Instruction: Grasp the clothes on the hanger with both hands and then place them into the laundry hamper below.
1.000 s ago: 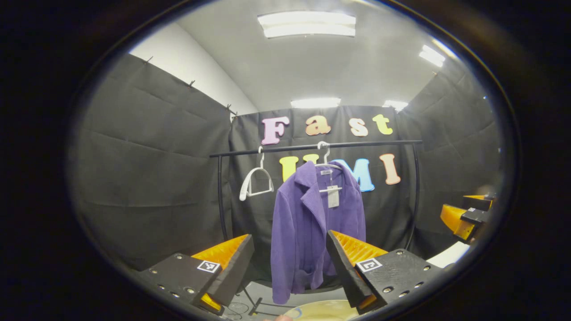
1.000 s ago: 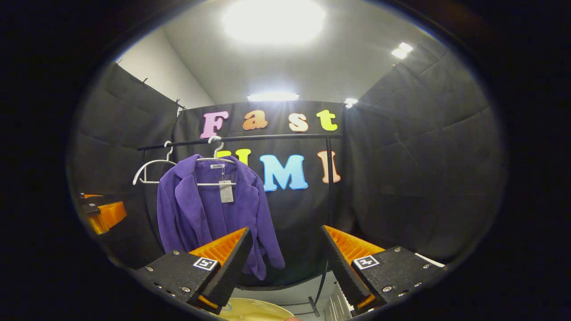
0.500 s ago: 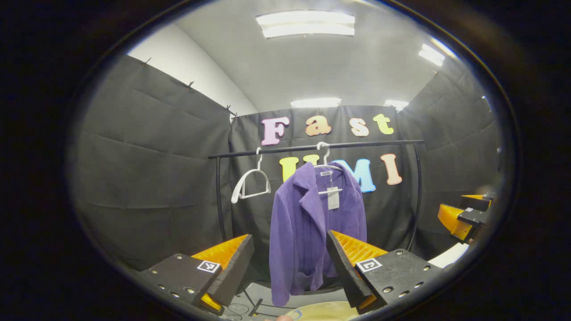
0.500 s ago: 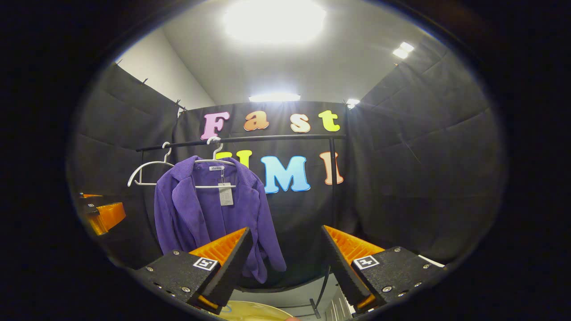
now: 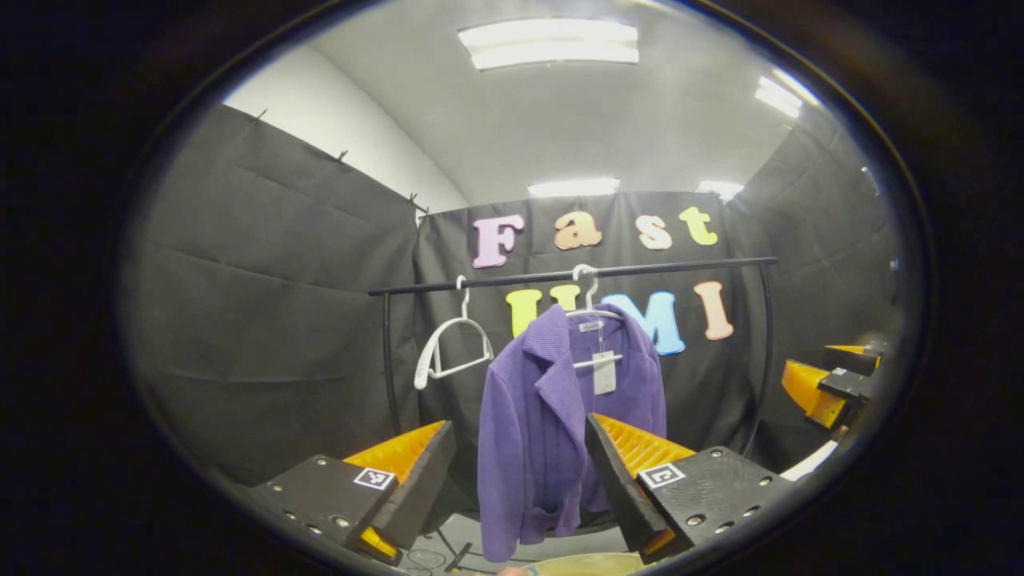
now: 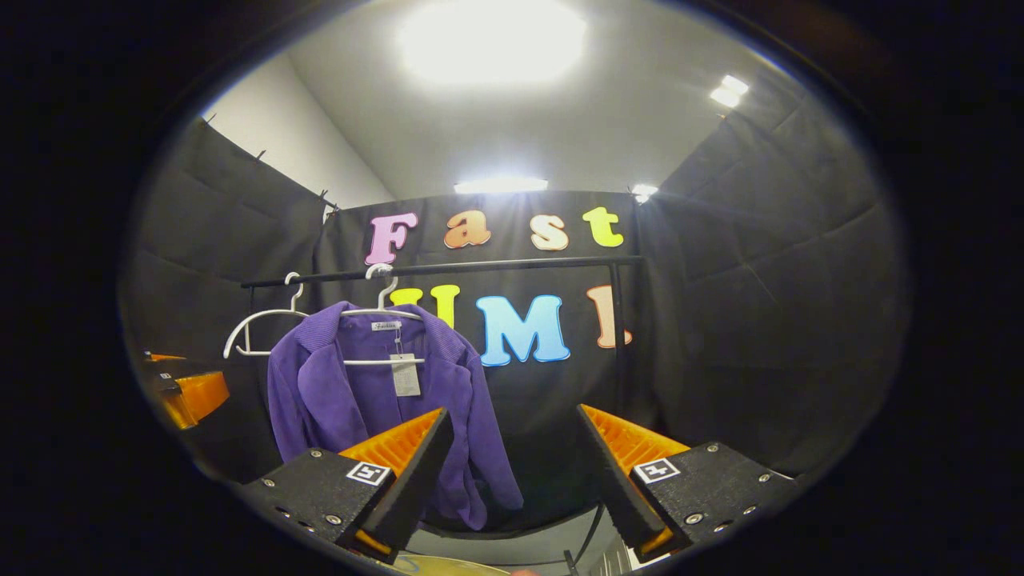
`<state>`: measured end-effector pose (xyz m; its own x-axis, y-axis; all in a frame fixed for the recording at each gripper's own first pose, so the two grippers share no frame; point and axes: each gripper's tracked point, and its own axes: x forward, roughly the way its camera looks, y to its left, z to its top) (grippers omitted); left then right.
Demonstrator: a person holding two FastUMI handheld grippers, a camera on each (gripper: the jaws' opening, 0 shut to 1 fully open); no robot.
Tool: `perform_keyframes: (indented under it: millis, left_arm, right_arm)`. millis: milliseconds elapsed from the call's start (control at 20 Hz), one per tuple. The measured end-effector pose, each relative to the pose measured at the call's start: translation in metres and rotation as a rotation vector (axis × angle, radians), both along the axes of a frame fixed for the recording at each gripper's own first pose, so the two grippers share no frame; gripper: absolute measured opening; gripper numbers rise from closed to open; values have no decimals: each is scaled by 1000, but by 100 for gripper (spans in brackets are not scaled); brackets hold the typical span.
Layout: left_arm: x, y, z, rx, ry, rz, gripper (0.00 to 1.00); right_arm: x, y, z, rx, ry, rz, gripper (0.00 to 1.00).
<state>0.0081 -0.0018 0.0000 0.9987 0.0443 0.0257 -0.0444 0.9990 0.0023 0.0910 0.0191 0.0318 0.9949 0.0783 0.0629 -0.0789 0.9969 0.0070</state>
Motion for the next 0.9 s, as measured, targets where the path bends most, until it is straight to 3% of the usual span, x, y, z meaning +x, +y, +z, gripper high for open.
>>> perform_keyframes:
  millis: [550, 900]
  left_arm:
    - [-6, -4, 24, -23, -6, 20, 99]
    - [45, -20, 4, -33, 24, 61, 94]
  right_arm:
    - [78, 34, 12, 12, -1, 98, 94]
    - [135, 52, 3, 37, 23, 162, 94]
